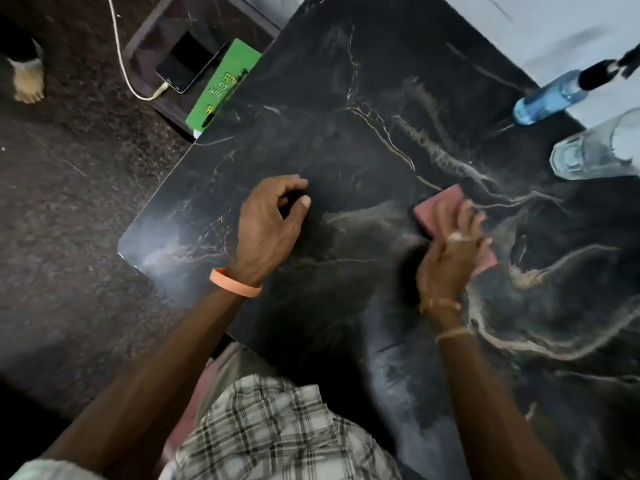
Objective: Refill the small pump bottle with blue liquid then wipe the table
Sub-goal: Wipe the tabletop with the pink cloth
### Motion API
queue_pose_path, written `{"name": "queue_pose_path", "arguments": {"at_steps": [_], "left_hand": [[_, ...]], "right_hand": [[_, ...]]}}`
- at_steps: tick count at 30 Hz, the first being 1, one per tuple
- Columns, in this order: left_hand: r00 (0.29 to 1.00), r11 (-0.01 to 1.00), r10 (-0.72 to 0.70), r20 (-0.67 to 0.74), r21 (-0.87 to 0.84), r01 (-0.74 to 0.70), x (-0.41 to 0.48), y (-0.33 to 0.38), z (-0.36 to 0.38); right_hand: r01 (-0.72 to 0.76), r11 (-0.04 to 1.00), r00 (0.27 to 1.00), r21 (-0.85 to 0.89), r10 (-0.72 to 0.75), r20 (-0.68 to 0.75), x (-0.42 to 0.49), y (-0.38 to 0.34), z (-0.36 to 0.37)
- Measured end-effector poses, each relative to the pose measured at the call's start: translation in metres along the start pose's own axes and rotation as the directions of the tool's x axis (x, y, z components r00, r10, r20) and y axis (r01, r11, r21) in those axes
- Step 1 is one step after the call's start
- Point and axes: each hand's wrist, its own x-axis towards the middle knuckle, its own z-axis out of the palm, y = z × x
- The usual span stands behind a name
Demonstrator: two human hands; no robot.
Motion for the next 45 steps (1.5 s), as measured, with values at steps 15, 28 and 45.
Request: {"name": "queue_pose_path", "arguments": {"at_steps": [15,28,45], "left_hand": [[0.999,0.998,-0.036,0.027,-0.053,0.037,-0.026,0.006,0.014],[0.854,0.894,-0.396,-0.337,-0.353,0.275,0.026,-0.016,-0.050],[0.995,0.998,-0.061,0.083,0.028,0.059,-0.002,-0.013,-0.012]], "right_hand": [[0.778,0.623,0.590,0.081,-0.768,0.247,-0.073,-0.062,0.023],[0.835,0.540,0.474,0.111,-0.806,0.354,-0.026,-0.190,0.048],[0.786,0.594,0.513,0.172,-0.782,0.354,-0.114,-0.039,0.015]]}}
